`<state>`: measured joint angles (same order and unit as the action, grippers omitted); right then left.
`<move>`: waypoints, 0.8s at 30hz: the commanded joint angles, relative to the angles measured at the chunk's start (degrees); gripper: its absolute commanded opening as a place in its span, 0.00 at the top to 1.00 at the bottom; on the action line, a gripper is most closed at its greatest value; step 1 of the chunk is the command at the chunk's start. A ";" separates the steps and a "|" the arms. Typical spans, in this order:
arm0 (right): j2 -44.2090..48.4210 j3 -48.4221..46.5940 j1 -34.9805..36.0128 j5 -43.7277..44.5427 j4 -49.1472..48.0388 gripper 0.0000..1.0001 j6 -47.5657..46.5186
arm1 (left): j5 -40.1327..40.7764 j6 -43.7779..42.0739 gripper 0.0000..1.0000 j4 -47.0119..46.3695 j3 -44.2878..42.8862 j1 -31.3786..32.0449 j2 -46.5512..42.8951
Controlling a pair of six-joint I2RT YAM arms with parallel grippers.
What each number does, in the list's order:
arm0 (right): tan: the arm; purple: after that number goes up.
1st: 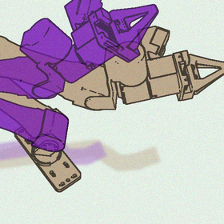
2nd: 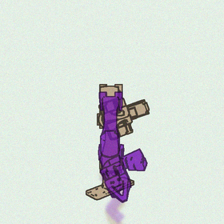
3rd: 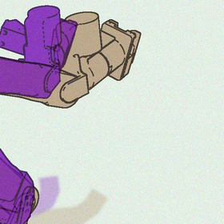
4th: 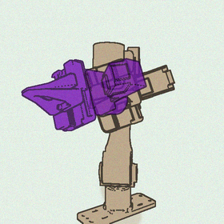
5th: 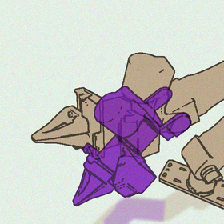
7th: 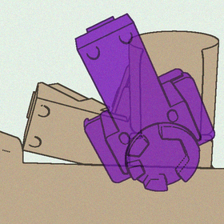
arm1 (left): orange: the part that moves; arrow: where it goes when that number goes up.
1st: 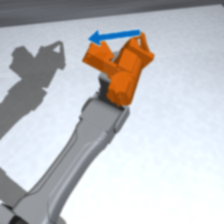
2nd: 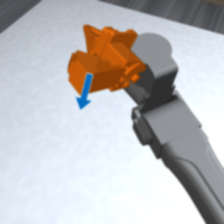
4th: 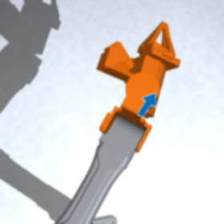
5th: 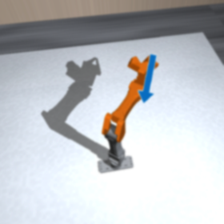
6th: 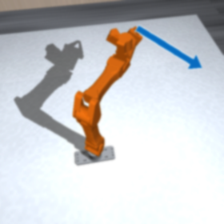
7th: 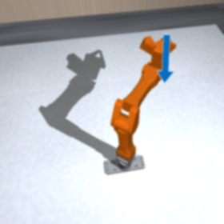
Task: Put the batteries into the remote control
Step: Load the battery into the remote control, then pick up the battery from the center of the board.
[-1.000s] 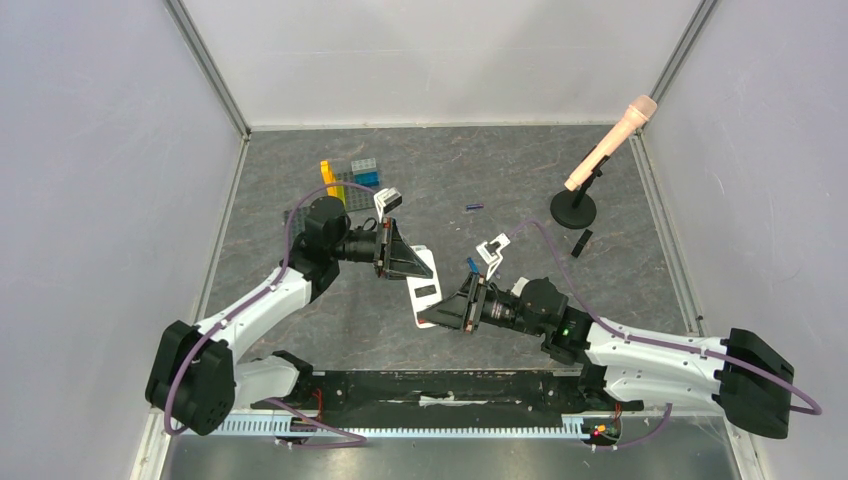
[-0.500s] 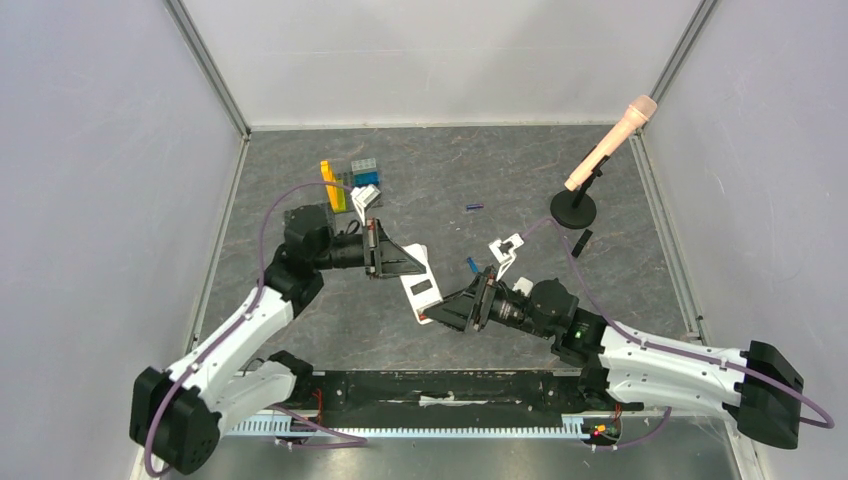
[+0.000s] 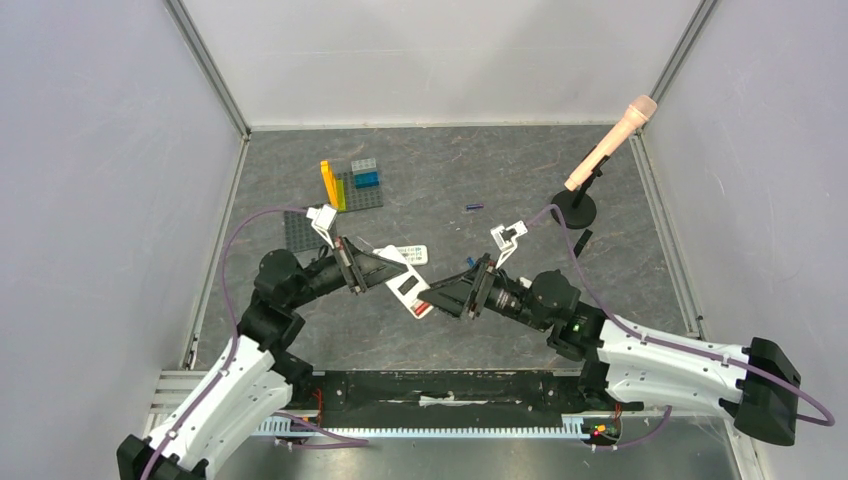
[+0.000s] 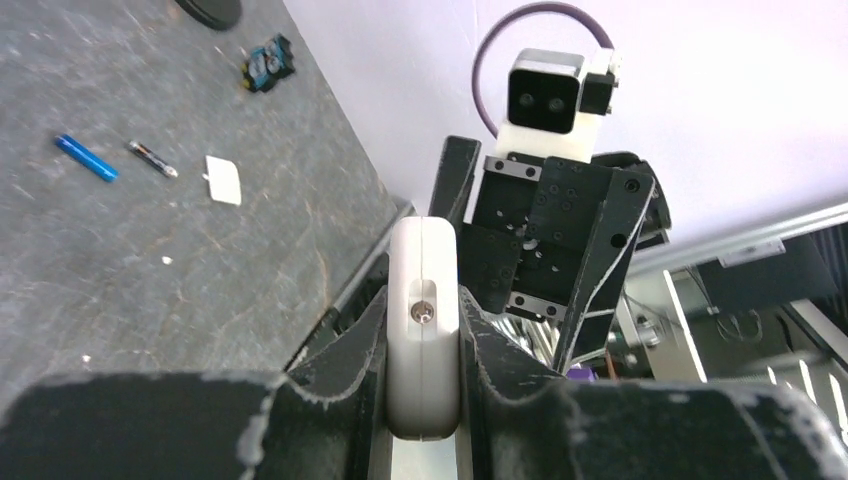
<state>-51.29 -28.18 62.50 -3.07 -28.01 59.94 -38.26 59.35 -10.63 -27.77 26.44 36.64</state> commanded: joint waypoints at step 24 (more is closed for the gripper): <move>-39.61 -34.63 -18.88 14.97 53.98 0.43 -34.08 | 33.67 0.99 0.98 4.92 11.07 -0.10 -20.62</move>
<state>-85.12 -56.18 44.25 12.86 22.83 30.52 -6.48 60.62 -4.43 -16.08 26.44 15.05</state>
